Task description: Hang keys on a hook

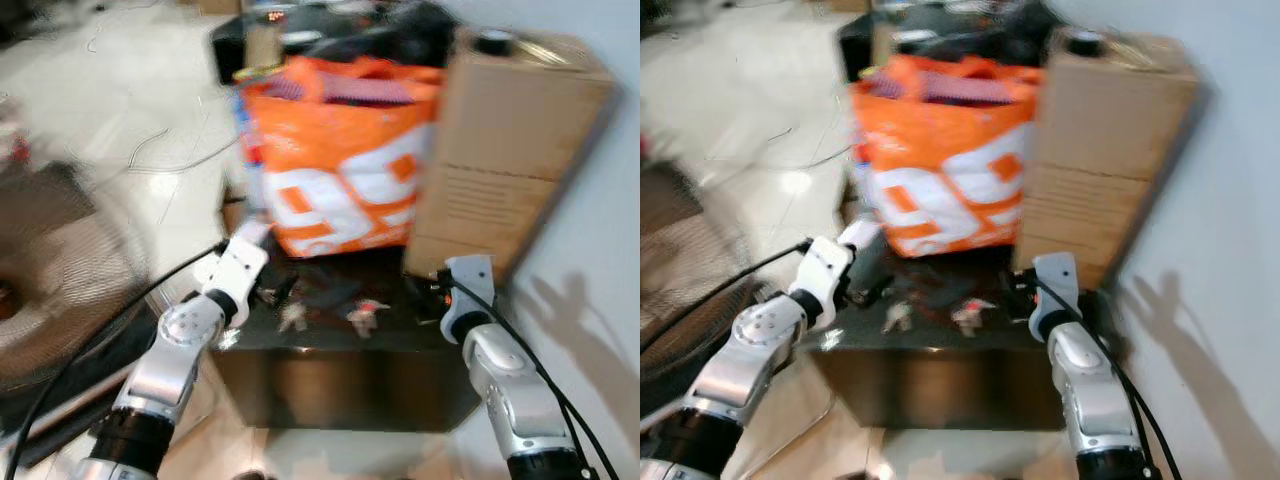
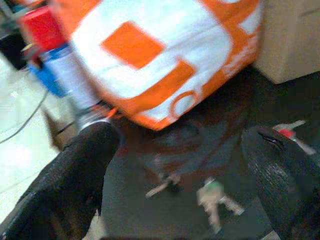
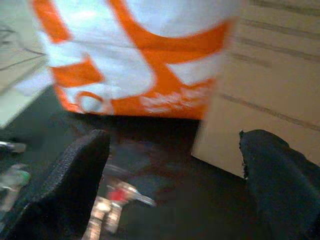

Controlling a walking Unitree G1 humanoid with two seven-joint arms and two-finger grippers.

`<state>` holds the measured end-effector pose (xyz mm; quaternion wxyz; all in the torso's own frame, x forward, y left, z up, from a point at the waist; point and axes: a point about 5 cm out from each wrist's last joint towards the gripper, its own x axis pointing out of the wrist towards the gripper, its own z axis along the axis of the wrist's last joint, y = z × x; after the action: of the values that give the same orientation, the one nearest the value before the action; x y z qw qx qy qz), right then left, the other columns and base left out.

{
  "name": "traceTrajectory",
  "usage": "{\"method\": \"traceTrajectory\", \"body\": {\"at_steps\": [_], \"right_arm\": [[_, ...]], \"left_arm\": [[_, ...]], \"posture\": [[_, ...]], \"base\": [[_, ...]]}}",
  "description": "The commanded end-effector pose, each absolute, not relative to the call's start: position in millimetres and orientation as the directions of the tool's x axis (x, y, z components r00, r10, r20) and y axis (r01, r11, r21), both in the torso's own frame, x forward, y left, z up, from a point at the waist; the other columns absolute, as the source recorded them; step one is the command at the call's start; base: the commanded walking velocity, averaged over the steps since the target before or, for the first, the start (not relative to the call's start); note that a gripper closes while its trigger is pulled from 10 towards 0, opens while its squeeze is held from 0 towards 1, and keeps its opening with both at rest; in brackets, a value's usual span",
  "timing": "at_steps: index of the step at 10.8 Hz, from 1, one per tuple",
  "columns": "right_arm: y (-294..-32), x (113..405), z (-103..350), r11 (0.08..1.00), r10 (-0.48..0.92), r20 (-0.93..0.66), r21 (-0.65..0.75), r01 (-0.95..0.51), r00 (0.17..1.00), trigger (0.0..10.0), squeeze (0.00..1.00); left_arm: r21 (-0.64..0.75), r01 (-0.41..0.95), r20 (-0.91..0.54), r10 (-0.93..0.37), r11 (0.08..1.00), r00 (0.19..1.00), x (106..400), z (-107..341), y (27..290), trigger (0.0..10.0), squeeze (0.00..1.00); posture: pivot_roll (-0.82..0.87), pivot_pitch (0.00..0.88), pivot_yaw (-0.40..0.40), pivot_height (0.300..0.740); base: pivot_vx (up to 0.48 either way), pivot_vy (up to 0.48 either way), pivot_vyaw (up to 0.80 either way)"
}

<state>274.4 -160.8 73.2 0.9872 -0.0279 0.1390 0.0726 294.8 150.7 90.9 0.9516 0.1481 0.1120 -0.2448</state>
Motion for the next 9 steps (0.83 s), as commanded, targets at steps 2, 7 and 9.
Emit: {"method": "traceTrajectory", "body": {"at_steps": [2,7,9], "right_arm": [[-162.5,274.5,74.2,0.994,0.092,-0.268,-0.033,-0.105,0.959,10.0,1.0],[-166.1,276.5,75.4,0.987,0.089,-0.27,-0.103,-0.12,0.959,10.0,1.0],[-169.1,277.3,74.9,0.986,0.069,-0.273,-0.129,-0.108,0.959,10.0,1.0]], "left_arm": [[0.235,0.49,-0.273,-0.427,0.839,0.862,296.6,95.0,153.9,10.0,0.08],[0.227,0.497,-0.266,-0.438,0.838,0.859,298.8,95.5,149.9,10.0,0.07],[0.226,0.497,-0.265,-0.438,0.838,0.859,299.5,95.6,148.8,10.0,0.07]], "posture": [[-0.09,0.0,0.044,0.74],[-0.1,0.0,0.039,0.74],[-0.1,0.0,0.038,0.74]], "base": [[0.309,0.0,0.3],[0.31,0.0,0.0],[0.3,0.0,0.28]]}}
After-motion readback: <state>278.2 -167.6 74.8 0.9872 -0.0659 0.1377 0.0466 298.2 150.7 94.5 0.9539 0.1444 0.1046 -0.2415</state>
